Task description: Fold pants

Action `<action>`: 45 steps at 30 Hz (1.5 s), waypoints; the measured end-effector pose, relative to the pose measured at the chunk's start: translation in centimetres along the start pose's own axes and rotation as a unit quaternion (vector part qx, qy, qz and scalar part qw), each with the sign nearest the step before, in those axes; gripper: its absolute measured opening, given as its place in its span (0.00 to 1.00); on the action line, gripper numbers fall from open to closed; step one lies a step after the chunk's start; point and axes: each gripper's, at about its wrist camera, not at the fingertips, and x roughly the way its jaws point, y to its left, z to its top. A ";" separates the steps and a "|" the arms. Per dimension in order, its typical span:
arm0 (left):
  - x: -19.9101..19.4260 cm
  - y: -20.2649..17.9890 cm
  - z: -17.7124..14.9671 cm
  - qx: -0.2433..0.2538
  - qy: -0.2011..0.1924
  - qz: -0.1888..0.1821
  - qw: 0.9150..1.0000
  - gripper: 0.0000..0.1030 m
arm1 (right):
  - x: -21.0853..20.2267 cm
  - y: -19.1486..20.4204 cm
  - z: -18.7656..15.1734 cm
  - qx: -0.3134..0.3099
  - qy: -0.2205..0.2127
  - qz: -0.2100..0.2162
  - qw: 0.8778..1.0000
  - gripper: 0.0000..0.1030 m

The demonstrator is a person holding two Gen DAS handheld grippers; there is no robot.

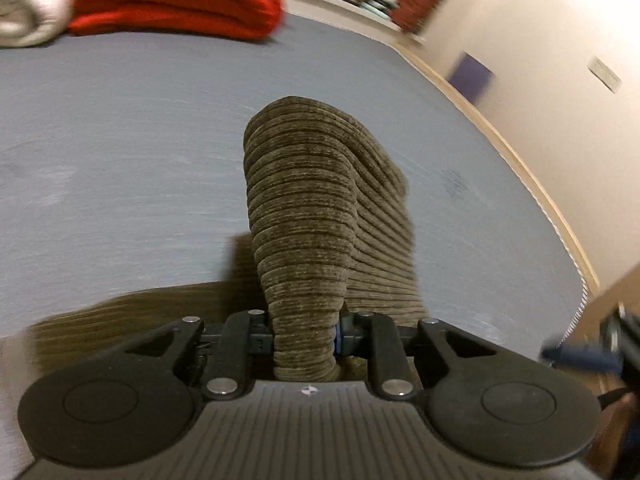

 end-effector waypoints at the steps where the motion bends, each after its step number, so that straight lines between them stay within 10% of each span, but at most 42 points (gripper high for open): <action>1: -1.0 1.0 -0.4 -0.002 -0.004 0.011 1.000 0.21 | 0.3 -0.4 0.4 0.014 -0.001 0.000 1.000 0.69; 9: -6.6 11.2 -3.6 -0.098 -0.007 0.092 0.991 0.25 | 8.0 -5.8 -1.6 0.231 0.125 -0.053 0.963 0.77; 11: -6.7 13.6 -3.9 -0.127 0.006 0.107 0.986 0.42 | 10.3 -6.4 -2.7 0.272 0.160 -0.052 0.947 0.82; 14: -6.2 16.1 -4.1 -0.171 0.018 0.105 0.979 0.85 | 13.2 -6.8 -4.4 0.317 0.201 -0.043 0.926 0.83; 22: -2.1 18.0 -4.0 -0.211 0.066 0.021 0.975 0.91 | 18.6 -7.8 -6.2 0.404 0.237 0.002 0.883 0.83; 29: -0.5 14.8 -2.6 -0.155 0.048 0.041 0.986 0.59 | 17.0 -7.8 -4.6 0.404 0.202 -0.011 0.892 0.35; 45: 8.6 -0.6 8.3 -0.058 -0.057 -0.047 0.996 0.47 | 7.3 -19.7 -1.7 0.376 0.080 -0.128 0.914 0.33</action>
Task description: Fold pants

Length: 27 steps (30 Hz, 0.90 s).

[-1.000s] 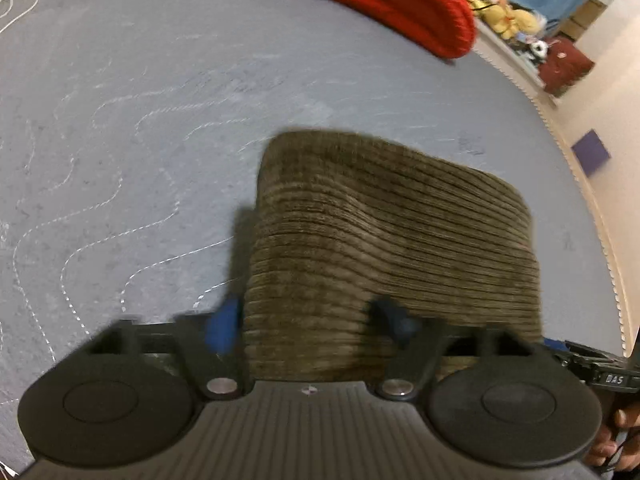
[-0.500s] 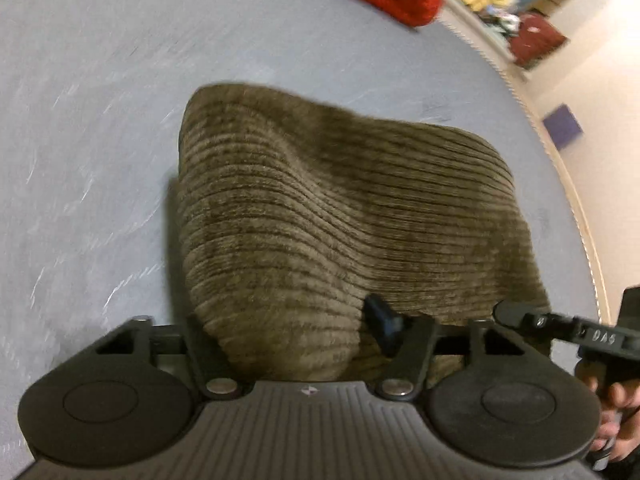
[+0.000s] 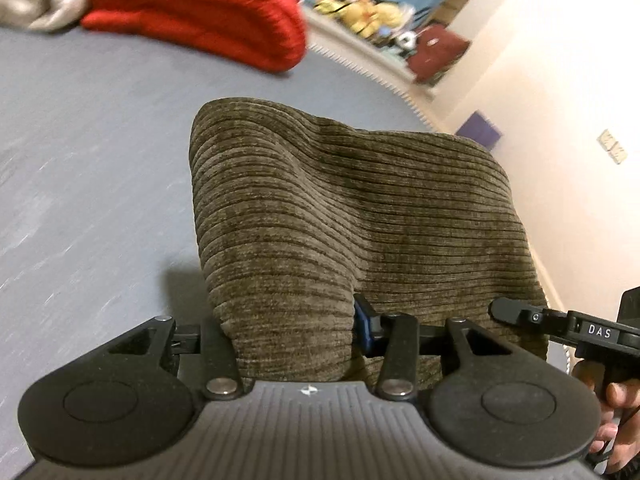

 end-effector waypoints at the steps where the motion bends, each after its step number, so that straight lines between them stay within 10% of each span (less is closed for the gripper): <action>1: 0.6 -0.8 0.5 0.004 -0.009 -0.006 1.000 0.46 | -0.3 -0.6 1.0 -0.007 -0.010 0.000 1.000 0.33; 6: 5.7 -1.8 1.9 0.009 -0.016 0.065 0.998 0.75 | 1.1 -6.0 4.9 -0.025 -0.011 -0.004 1.000 0.46; 10: 6.9 -3.0 1.9 0.053 -0.052 0.217 0.973 0.76 | 2.9 -11.5 5.5 0.022 -0.028 -0.178 0.983 0.64; 13: 6.2 -5.2 1.6 0.083 -0.062 0.169 0.980 0.76 | 2.5 -12.0 5.3 0.042 -0.017 -0.136 0.990 0.63; 16: 6.3 -7.6 -0.2 0.145 -0.045 0.141 0.978 0.72 | 2.9 -8.6 4.4 -0.082 -0.010 -0.134 0.988 0.61; 27: 9.3 -7.6 -6.4 0.282 0.034 0.183 0.941 0.64 | 7.0 -6.7 0.1 -0.203 0.073 -0.187 0.958 0.61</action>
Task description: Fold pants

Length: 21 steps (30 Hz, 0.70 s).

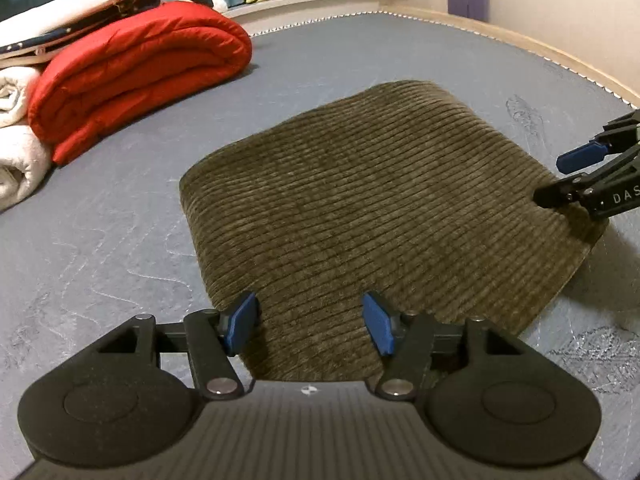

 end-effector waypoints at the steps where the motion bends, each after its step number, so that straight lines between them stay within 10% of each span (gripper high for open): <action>1: -0.4 0.2 0.2 -0.008 0.004 0.002 1.000 0.64 | 0.0 -0.1 0.0 0.003 -0.001 -0.001 1.000 0.61; 21: -6.1 -0.2 -2.9 -0.025 0.068 0.016 0.997 0.70 | -3.8 2.1 -3.7 -0.009 0.015 -0.046 0.999 0.63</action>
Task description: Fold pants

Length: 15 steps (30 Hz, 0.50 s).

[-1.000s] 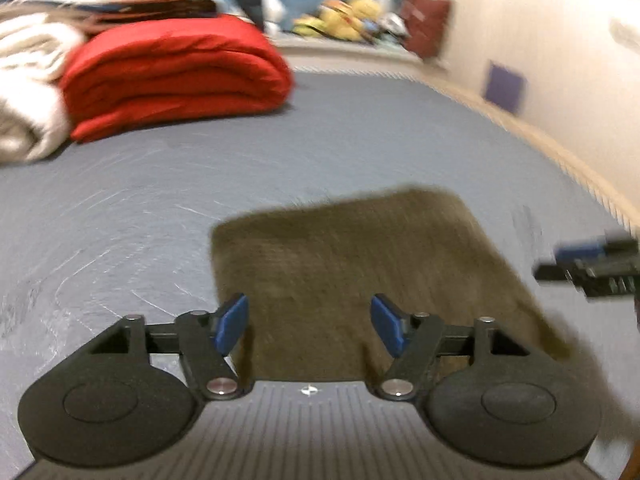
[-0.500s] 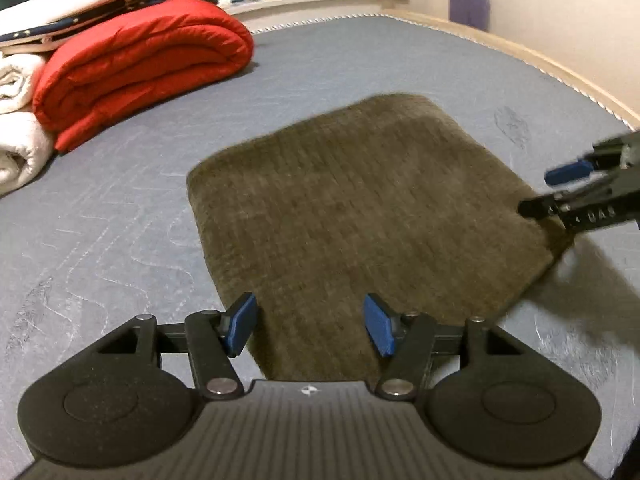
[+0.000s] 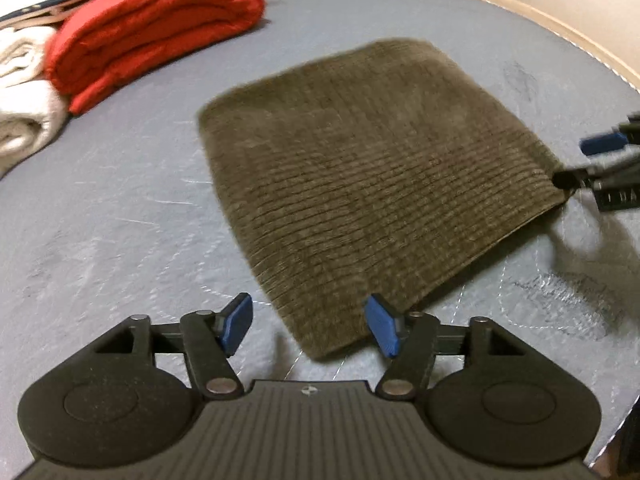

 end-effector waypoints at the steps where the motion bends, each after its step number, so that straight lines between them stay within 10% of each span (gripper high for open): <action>1: -1.2 0.1 0.1 -0.013 -0.014 0.007 1.000 0.75 | -0.4 0.1 -0.1 0.001 0.002 -0.004 1.000 0.64; 8: -10.1 0.6 -0.2 -0.131 -0.160 0.053 0.977 0.99 | -6.9 1.1 0.8 0.025 -0.051 -0.011 0.998 0.83; 15: -11.5 -0.8 -1.6 -0.188 -0.150 0.048 0.970 1.00 | -15.0 0.8 1.9 0.137 -0.134 0.024 0.981 0.99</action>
